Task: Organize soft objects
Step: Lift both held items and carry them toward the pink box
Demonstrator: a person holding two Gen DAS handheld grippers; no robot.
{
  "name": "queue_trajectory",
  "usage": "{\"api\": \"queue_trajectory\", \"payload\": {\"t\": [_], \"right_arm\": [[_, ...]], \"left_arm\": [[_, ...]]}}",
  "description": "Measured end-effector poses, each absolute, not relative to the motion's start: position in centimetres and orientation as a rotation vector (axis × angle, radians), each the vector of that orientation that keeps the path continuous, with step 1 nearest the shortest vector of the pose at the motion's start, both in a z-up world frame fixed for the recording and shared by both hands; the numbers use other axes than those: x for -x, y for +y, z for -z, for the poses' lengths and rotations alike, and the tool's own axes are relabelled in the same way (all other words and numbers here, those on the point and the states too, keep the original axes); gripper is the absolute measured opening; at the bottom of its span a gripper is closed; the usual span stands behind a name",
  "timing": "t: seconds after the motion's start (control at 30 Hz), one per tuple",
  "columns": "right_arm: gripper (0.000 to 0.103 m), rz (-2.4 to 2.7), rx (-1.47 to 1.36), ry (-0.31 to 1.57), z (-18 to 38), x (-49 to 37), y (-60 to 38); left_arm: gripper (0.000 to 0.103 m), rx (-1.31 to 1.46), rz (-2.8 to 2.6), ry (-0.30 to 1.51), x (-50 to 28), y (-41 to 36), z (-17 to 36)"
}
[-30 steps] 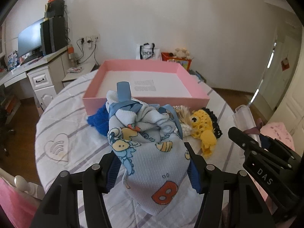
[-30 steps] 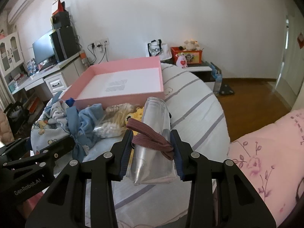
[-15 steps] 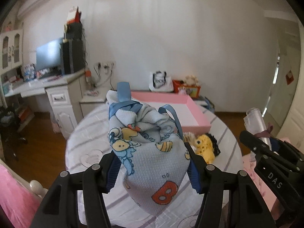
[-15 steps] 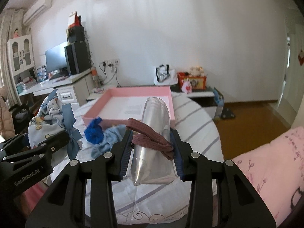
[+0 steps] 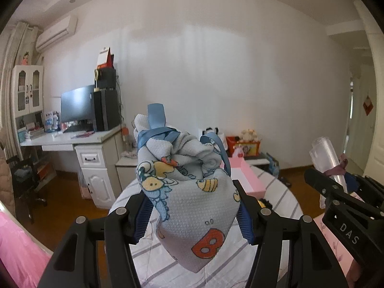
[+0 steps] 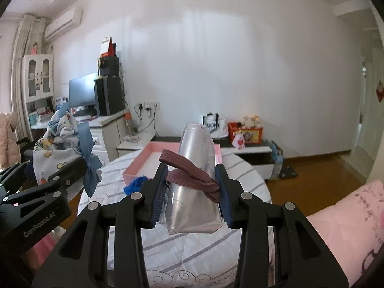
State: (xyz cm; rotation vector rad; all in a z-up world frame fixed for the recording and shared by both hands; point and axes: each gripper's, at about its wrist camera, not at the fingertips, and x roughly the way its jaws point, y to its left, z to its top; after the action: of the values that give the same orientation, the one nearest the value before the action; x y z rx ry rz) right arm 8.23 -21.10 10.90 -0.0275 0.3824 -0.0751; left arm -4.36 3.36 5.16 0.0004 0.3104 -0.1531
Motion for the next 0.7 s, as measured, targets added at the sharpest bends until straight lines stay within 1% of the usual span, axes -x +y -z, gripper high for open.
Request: {"api": "queue_trajectory", "payload": {"t": [0.37,0.7], "right_arm": [[0.037,0.091,0.056,0.296,-12.8,-5.6,-19.9],[0.037,0.096,0.055,0.312,-12.4,-6.1,-20.8]], "left_arm": [[0.058,0.010,0.159,0.253,9.3,4.1,-3.2],[0.058,0.010,0.162,0.265,8.8,4.5,-2.4]]}}
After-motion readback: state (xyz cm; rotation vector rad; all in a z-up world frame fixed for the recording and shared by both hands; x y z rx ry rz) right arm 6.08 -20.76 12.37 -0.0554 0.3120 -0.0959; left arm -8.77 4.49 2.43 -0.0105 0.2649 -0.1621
